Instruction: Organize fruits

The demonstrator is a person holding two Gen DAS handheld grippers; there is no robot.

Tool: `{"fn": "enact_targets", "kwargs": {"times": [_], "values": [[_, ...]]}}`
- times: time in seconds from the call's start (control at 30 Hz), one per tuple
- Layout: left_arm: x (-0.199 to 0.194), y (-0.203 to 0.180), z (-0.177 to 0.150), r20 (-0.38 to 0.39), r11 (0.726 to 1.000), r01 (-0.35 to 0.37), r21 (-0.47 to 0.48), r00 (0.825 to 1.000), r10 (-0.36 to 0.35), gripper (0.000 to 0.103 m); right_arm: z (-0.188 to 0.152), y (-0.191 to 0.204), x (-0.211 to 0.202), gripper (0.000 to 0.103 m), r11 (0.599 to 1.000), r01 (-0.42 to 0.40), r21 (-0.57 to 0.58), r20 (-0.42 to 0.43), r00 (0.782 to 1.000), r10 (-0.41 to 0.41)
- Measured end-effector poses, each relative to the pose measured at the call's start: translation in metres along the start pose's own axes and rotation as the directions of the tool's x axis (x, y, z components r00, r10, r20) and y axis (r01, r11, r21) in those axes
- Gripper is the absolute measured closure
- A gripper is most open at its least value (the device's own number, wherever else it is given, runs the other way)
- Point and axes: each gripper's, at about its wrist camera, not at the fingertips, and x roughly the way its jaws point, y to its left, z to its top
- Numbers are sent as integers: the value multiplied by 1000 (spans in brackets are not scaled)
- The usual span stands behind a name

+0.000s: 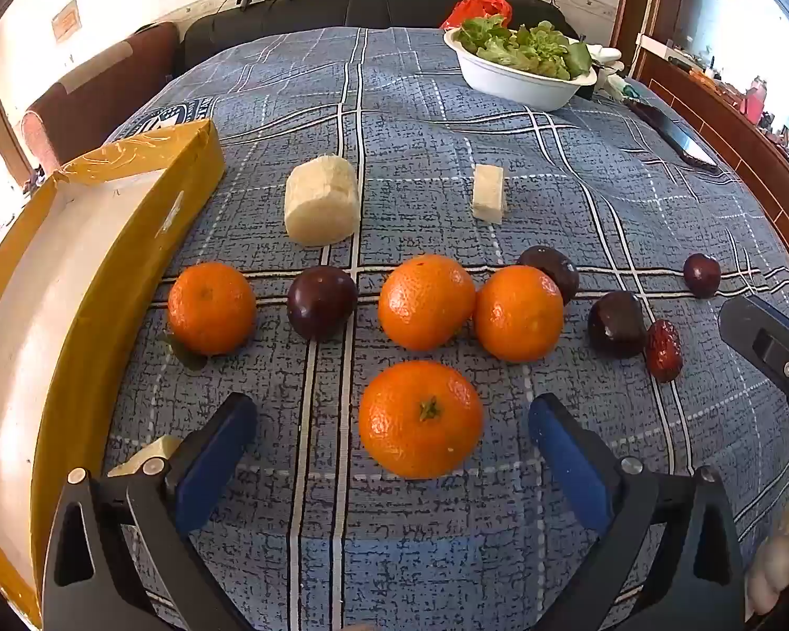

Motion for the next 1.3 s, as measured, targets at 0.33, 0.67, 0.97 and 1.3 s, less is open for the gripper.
{"fn": "enact_targets", "kwargs": {"times": [0.33, 0.67, 0.97, 1.3], "values": [[0, 0, 0, 2, 1000, -2, 1, 1000, 2, 0, -1, 0, 2, 19, 1000, 2, -1, -5, 1000, -2], [0, 0, 0, 3, 1000, -2, 1, 1000, 2, 0, 1, 0, 2, 19, 999, 41, -12, -7, 999, -41], [0, 0, 0, 3, 1000, -2, 0, 1000, 2, 0, -2, 3, 1, 17, 998, 59, -26, 3, 998, -59], [0, 0, 0, 3, 1000, -2, 0, 1000, 2, 0, -1, 3, 0, 17, 997, 65, -30, -2, 998, -65]]}}
